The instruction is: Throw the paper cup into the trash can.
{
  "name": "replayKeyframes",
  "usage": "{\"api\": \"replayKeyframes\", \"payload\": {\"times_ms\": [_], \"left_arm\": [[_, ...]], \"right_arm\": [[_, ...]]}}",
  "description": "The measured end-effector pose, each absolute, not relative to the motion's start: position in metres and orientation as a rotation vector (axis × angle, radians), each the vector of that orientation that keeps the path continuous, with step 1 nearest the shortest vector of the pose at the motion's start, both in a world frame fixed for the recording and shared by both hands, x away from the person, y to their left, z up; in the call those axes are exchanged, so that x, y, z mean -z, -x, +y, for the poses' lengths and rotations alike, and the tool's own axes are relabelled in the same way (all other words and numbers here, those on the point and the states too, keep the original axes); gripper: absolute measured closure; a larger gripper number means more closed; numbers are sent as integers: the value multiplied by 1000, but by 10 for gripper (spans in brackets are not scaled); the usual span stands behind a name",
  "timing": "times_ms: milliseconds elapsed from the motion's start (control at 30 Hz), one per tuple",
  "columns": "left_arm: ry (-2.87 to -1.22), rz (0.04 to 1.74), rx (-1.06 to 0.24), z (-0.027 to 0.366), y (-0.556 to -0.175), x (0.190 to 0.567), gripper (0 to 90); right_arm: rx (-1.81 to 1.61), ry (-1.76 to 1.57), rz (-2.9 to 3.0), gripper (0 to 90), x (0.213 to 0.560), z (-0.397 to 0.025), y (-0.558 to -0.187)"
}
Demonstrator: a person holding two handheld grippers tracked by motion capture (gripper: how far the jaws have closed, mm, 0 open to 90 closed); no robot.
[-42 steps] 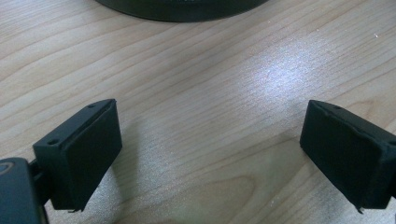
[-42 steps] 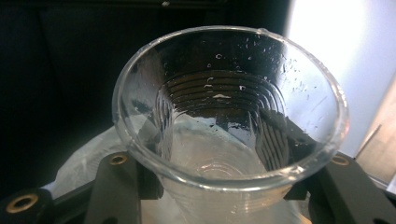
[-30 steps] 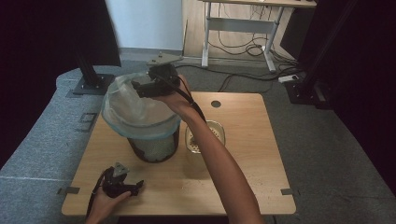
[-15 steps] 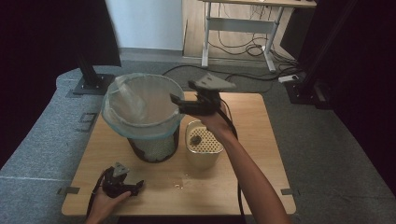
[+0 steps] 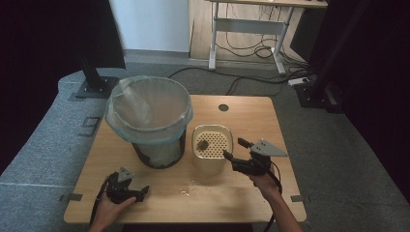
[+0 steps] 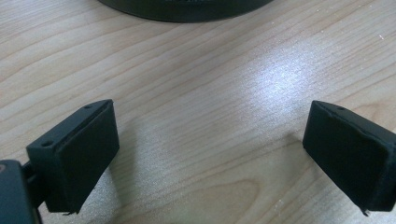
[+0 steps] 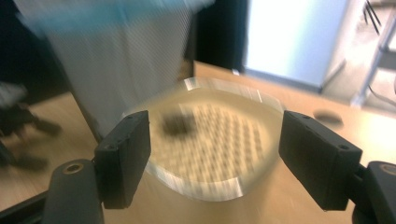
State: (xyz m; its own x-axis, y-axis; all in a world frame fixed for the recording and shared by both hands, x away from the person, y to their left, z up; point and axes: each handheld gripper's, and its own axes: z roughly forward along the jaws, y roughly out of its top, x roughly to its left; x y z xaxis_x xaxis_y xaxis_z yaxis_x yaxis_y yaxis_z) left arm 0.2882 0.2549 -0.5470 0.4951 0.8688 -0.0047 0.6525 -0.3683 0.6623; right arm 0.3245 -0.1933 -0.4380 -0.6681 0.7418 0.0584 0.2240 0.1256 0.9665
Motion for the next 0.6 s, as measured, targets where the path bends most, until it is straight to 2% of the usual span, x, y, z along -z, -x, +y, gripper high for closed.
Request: {"api": "replayKeyframes", "payload": {"times_ms": [233, 600], "left_arm": [[-2122, 1269, -475, 255, -291, 547, 29], [-2125, 1279, -476, 254, -295, 547, 11]], "right_arm": [[-1424, -1072, 1988, 264, 495, -218, -321], [-1341, -1124, 2004, 271, 517, -222, -324]]}}
